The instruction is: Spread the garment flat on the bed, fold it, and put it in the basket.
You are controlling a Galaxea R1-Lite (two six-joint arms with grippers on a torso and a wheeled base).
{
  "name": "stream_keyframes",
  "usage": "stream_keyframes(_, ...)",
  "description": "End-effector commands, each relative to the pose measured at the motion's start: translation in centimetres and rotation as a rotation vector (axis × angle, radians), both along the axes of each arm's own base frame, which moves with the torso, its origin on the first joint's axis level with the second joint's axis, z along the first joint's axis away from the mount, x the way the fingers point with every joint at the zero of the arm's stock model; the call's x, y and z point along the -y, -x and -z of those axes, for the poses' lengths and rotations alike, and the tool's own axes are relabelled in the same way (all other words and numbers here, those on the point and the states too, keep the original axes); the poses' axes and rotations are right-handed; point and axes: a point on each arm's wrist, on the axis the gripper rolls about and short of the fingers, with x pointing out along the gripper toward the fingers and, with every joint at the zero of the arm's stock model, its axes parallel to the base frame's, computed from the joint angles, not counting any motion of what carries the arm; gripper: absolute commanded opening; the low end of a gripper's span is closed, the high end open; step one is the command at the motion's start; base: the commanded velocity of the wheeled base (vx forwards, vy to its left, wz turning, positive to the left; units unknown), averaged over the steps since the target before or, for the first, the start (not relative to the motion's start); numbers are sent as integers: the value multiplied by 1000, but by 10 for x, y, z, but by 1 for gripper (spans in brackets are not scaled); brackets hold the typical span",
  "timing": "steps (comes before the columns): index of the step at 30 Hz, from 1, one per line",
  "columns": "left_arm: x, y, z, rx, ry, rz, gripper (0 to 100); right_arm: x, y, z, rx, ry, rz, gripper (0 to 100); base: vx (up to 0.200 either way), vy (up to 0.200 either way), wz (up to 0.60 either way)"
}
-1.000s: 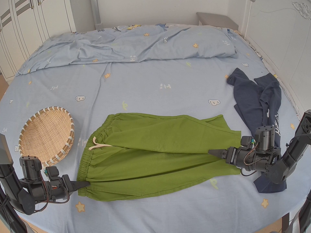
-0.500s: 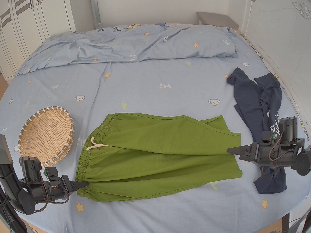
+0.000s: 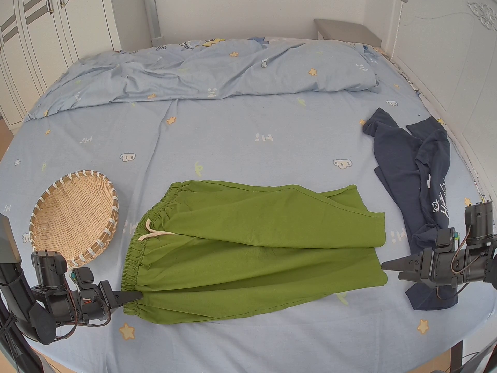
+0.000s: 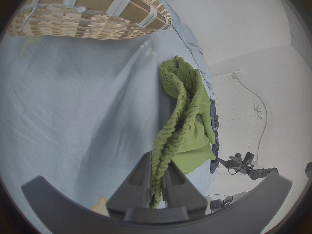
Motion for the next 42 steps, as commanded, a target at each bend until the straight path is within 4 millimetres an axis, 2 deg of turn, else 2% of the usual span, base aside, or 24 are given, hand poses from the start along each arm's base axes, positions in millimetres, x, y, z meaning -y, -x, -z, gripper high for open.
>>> stream_keyframes(1, 1, 4, 1, -16, 2, 2, 0, -1, -2, 20, -76, 15, -34, 100, 0, 0, 0)
stream_keyframes(2, 1, 4, 1, -16, 2, 2, 0, -1, -2, 20, -76, 15, -34, 100, 0, 0, 0)
stream_keyframes(3, 1, 4, 1, -16, 2, 4, 0, -1, -6, 30, -111, -1, -64, 100, 0, 0, 0)
stream_keyframes(5, 1, 4, 1, -16, 2, 4, 0, -1, -6, 30, -111, -1, -64, 100, 0, 0, 0)
stream_keyframes(16, 0, 4, 1, -9, 2, -4, 0, -5, -34, 57, -120, -40, -122, 100, 0, 0, 0)
stream_keyframes(26, -1, 3, 3, -21, 2, -5, 0, -6, -40, 58, -84, -82, -144, 100, 0, 0, 0)
stream_keyframes(27, -1, 3, 3, -18, 2, -5, 0, -5, -40, 57, -78, -82, -142, 0, 0, 0, 0)
stream_keyframes(42, -2, 0, 7, -35, 4, -12, 0, -4, -40, 57, -66, -82, -133, 0, 0, 0, 0)
